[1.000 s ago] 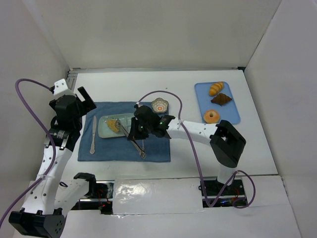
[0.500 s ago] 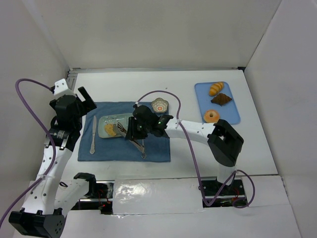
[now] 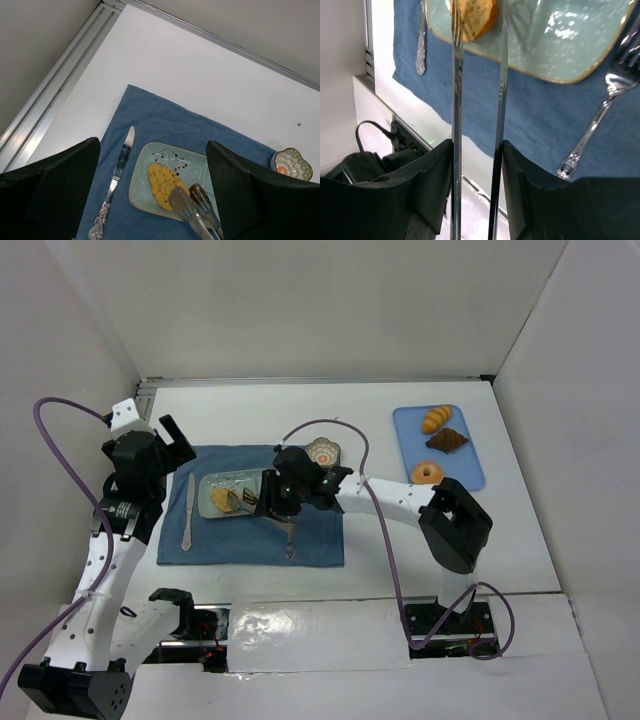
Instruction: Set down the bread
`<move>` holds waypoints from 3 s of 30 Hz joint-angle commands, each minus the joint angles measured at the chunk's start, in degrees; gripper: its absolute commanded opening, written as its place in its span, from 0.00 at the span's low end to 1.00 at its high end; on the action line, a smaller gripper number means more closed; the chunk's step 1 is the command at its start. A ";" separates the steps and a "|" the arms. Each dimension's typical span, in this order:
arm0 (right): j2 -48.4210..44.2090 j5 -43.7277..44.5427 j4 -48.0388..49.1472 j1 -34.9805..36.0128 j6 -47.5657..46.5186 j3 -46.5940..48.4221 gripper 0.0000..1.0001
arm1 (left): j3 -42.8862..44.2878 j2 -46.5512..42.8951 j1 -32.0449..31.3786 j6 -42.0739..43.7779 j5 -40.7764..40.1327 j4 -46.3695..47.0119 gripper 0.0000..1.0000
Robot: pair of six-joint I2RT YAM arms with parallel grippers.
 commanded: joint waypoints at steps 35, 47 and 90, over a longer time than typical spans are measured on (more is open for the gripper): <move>-24.87 52.71 -2.98 8.75 9.61 -26.36 0.46 | 0.97 0.45 0.16 0.64 2.21 2.21 1.00; -15.64 49.30 2.56 9.82 7.96 -27.33 0.46 | 0.97 0.45 0.16 0.64 2.74 2.21 1.00; -42.34 25.30 -9.84 -29.12 -19.91 -7.54 1.00 | -2.19 -0.25 0.16 4.86 12.84 8.53 1.00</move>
